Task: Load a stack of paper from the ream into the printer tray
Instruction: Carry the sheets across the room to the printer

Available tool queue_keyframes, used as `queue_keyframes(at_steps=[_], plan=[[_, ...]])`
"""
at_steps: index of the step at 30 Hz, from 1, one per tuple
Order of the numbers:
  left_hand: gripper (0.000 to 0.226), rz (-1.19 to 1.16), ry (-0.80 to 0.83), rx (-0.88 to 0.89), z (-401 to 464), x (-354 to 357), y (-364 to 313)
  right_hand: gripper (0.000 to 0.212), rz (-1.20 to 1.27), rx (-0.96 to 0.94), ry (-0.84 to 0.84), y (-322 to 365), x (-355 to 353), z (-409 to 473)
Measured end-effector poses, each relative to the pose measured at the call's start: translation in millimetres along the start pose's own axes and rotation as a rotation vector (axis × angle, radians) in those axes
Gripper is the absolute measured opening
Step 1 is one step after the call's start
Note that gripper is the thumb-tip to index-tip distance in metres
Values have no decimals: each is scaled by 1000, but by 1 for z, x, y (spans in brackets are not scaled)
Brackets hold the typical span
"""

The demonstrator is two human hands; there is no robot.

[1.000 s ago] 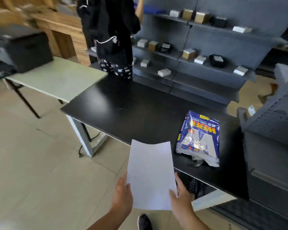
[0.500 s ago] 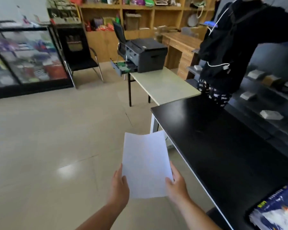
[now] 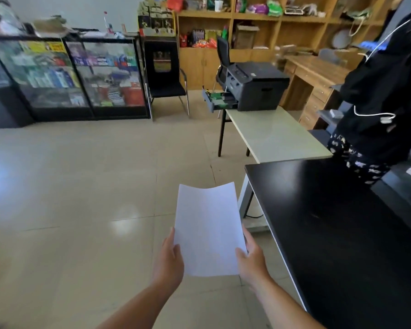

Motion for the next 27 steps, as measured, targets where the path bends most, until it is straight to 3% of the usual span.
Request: queue_keyframes(at_steps=[13, 27], plan=[[50, -44, -8, -74, 105, 19, -5, 70, -23, 4, 59, 35, 19, 101], [49, -69, -9, -52, 330, -17, -9, 72, -37, -10, 16, 130, 109, 278]])
Point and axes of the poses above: each hand's wrist, its own z-axis towards the middle knuckle, its own x-axis out of the palm, y = z × x, the point moved 6 cm from there along z, towards the middle knuckle, and after that the axes turned 1 degree about x, right-handed, at the moved point
